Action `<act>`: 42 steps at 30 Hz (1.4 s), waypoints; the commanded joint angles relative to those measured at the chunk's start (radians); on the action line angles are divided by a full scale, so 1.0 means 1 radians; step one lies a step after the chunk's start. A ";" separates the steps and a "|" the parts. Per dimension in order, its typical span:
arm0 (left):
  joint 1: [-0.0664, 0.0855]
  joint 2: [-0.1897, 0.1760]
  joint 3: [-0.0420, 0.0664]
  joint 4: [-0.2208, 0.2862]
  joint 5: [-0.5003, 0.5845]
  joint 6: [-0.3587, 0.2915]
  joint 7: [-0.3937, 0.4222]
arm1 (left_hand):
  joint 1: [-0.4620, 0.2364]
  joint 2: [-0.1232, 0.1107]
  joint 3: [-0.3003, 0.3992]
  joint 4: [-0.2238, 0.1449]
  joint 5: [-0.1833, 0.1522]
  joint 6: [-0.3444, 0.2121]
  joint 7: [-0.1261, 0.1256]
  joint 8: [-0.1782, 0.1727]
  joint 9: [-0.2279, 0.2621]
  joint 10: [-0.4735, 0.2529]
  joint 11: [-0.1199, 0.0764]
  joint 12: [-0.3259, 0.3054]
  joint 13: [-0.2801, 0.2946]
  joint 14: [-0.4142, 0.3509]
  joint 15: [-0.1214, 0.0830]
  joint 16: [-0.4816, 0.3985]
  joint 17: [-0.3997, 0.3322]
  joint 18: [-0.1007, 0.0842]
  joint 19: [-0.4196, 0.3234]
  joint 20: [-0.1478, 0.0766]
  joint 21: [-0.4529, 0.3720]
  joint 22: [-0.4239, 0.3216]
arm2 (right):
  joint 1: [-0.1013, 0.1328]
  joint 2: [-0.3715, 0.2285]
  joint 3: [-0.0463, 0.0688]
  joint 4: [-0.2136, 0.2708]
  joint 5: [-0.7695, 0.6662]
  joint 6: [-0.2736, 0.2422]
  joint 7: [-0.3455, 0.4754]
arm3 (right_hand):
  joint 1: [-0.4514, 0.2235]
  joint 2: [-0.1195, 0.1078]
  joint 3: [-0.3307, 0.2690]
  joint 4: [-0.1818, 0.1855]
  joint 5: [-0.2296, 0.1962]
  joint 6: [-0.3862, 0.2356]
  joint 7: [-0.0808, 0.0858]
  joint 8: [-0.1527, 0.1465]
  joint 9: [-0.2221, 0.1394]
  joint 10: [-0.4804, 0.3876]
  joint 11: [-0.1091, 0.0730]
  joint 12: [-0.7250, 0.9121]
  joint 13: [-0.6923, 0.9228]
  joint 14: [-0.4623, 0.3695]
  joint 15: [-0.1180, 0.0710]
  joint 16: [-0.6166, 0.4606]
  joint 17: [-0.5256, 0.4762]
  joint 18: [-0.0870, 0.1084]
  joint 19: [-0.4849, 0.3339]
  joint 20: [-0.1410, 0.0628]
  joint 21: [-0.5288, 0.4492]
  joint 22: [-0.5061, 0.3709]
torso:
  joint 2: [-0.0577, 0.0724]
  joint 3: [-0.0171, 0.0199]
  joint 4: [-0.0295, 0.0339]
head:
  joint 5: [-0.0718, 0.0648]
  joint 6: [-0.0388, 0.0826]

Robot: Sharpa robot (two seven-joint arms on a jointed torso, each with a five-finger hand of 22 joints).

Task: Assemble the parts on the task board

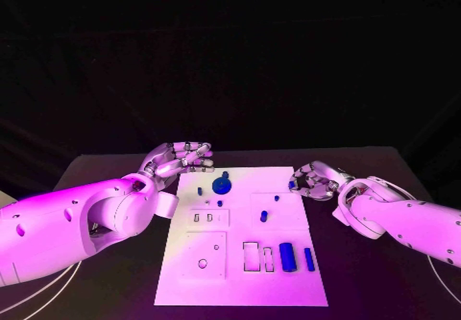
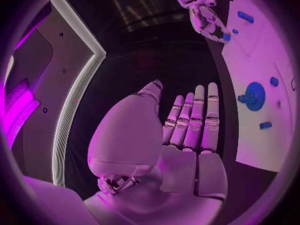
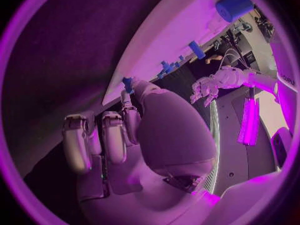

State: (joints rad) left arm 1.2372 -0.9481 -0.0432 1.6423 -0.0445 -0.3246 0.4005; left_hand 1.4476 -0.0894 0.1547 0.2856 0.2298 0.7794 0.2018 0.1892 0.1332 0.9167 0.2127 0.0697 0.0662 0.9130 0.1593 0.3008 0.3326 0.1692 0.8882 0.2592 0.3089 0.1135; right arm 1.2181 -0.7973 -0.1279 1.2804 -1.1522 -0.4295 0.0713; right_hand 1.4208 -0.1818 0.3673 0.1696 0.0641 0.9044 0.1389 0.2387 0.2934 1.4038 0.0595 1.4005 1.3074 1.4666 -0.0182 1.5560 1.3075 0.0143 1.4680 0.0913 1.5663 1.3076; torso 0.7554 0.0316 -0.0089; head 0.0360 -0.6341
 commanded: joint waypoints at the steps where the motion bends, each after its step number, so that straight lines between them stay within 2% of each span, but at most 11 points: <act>1: 0.000 0.002 0.001 0.002 0.001 0.026 -0.001 | 0.004 0.003 0.004 -0.001 -0.002 -0.004 0.059 -0.001 0.000 -0.005 -0.003 -0.002 0.000 -0.008 0.000 -0.006 0.001 0.012 -0.007 0.000 0.001 -0.001 | -0.002 0.004 -0.001 -0.004 0.002 0.004 0.005 | -0.014 -0.003 0.004 0.000 -0.005 -0.006 0.003 -0.005 -0.002 -0.010 0.000 -0.007 0.080 0.096 0.002 -0.001 0.228 -0.014 0.103 -0.005 0.004 0.263 | 0.000 0.0001 -0.0013 | 0.001 -0.002; 15: 0.000 0.002 0.001 0.002 0.001 0.030 -0.005 | 0.003 0.003 0.004 -0.001 -0.003 -0.005 0.059 -0.001 0.000 -0.006 -0.002 -0.002 0.000 -0.010 0.001 -0.007 0.001 0.012 -0.008 0.001 0.001 -0.001 | -0.002 0.023 -0.001 -0.024 0.004 0.005 0.004 | -0.019 -0.008 0.002 0.002 -0.005 -0.010 0.005 -0.008 -0.004 -0.017 0.002 -0.014 0.073 0.096 0.004 -0.002 0.227 -0.014 0.103 -0.003 0.004 0.263 | -0.001 -0.0004 -0.0006 | 0.006 -0.002; 19: 0.000 0.001 0.001 0.002 0.001 0.030 -0.005 | 0.003 0.003 0.004 -0.001 -0.003 -0.005 0.059 -0.001 0.000 -0.006 -0.002 -0.002 0.000 -0.010 0.001 -0.007 0.001 0.012 -0.008 0.001 0.001 -0.001 | -0.002 0.026 -0.001 -0.026 0.004 0.006 0.002 | -0.019 -0.008 0.002 0.002 -0.005 -0.010 0.005 -0.008 -0.004 -0.016 0.002 -0.013 0.075 0.096 0.005 -0.001 0.228 -0.014 0.103 -0.002 0.004 0.263 | -0.001 0.0000 -0.0018 | 0.014 -0.002; 23: 0.000 0.000 0.001 0.003 0.001 0.029 -0.006 | 0.003 0.003 0.004 -0.001 -0.003 -0.005 0.059 -0.001 0.000 -0.006 -0.002 -0.002 0.000 -0.010 0.001 -0.007 0.001 0.012 -0.008 0.001 0.001 -0.001 | -0.002 0.028 -0.001 -0.026 0.004 0.007 0.001 | -0.018 -0.004 0.008 0.001 -0.005 0.009 0.002 0.002 -0.001 -0.011 0.001 -0.010 0.079 0.096 0.005 -0.001 0.228 -0.014 0.103 -0.001 0.004 0.263 | -0.001 0.0006 -0.0020 | 0.014 -0.003; 33: 0.000 -0.001 0.001 0.003 0.001 0.028 -0.007 | 0.002 0.004 0.004 0.000 -0.004 -0.007 0.060 -0.001 0.000 -0.008 -0.002 -0.002 0.000 -0.012 0.001 -0.008 0.003 0.012 -0.010 0.001 0.000 -0.002 | -0.002 0.030 -0.001 -0.025 0.004 0.002 0.000 | -0.017 0.023 0.035 -0.006 -0.005 0.077 -0.027 0.058 0.017 0.002 -0.024 -0.002 0.089 0.096 -0.019 -0.001 0.228 -0.014 0.103 -0.018 0.004 0.263 | -0.001 0.0010 -0.0019 | 0.015 -0.005; 39: 0.000 -0.002 0.001 0.003 0.001 0.029 -0.009 | 0.002 0.004 0.004 0.000 -0.004 -0.007 0.060 -0.001 0.000 -0.008 -0.002 -0.002 0.000 -0.013 0.002 -0.008 0.003 0.012 -0.010 0.001 0.000 -0.002 | -0.002 0.031 -0.001 -0.016 0.006 -0.027 -0.016 | -0.031 0.038 0.042 0.000 -0.005 0.086 -0.037 0.077 0.024 0.006 -0.032 -0.001 0.091 0.096 -0.026 -0.002 0.227 -0.014 0.103 -0.027 0.004 0.263 | -0.002 0.0010 -0.0023 | 0.014 -0.006; 42: 0.000 -0.002 0.001 0.004 0.001 0.029 -0.009 | 0.003 0.004 0.004 -0.001 -0.004 -0.007 0.060 -0.001 0.000 -0.008 -0.002 -0.002 0.000 -0.013 0.002 -0.009 0.003 0.012 -0.010 0.001 0.000 -0.002 | -0.002 0.032 -0.001 -0.007 0.004 -0.061 -0.030 | -0.031 0.045 0.046 -0.001 -0.005 0.089 -0.040 0.084 0.026 0.009 -0.035 0.000 0.093 0.096 -0.029 -0.001 0.230 -0.014 0.103 -0.029 0.004 0.263 | -0.001 0.0009 -0.0030 | 0.013 -0.005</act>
State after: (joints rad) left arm 1.2372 -0.9511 -0.0432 1.6433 -0.0448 -0.3132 0.3870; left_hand 1.4476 -0.0894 0.1547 0.2856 0.2298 0.7794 0.2018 0.1892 0.1332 0.9167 0.2127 0.0697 0.0662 0.9058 0.1592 0.2969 0.3342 0.1692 0.8845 0.2629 0.3089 0.1126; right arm 1.2173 -0.7665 -0.1284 1.2674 -1.1437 -0.4540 0.0585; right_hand 1.3881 -0.1512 0.4087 0.1693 0.0615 0.9876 0.1018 0.3179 0.3138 1.4133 0.0320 1.3967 1.3073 1.4666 -0.0400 1.5560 1.3081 0.0143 1.4662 0.0714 1.5663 1.3073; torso 0.7538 0.0324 -0.0112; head 0.0498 -0.6395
